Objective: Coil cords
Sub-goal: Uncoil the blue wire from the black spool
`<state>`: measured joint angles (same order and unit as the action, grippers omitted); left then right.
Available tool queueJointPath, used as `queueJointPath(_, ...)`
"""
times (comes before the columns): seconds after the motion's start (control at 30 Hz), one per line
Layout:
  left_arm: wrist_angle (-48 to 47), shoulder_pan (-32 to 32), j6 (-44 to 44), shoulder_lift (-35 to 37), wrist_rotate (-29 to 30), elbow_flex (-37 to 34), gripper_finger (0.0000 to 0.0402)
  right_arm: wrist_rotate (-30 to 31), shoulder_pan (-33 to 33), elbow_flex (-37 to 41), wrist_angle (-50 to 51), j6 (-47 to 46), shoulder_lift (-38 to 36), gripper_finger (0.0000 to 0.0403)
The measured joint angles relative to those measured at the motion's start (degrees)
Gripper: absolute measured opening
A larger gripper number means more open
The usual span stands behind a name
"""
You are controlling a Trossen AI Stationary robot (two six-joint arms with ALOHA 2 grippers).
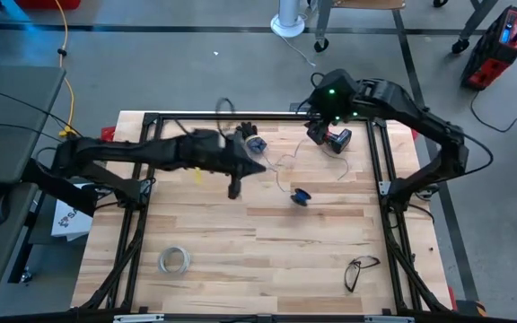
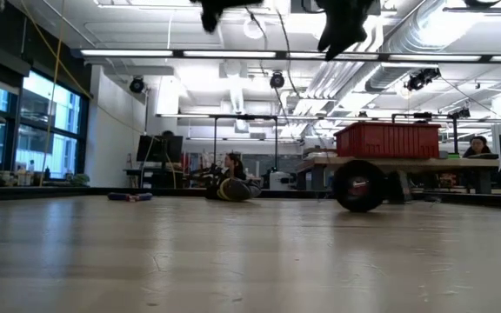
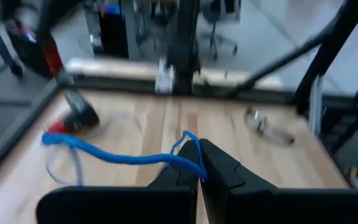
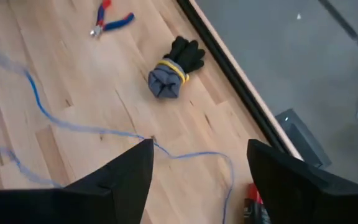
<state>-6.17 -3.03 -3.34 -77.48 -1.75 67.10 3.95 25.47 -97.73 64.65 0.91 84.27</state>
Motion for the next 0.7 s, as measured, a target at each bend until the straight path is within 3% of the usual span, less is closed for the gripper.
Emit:
queueJointPath(0.3,0.05,-1.06,3.29,5.47,7.03,10.89,0.0000,-0.25,-0.02,-0.02,-0.19,0.32,-6.72,0.0249)
queueJointPath(0.7,-0.48,-2.27,6.61,5.01,10.02,29.03,0.0000,-9.13,-2.84,-0.02,1.56,0.47,-8.71,0.0249)
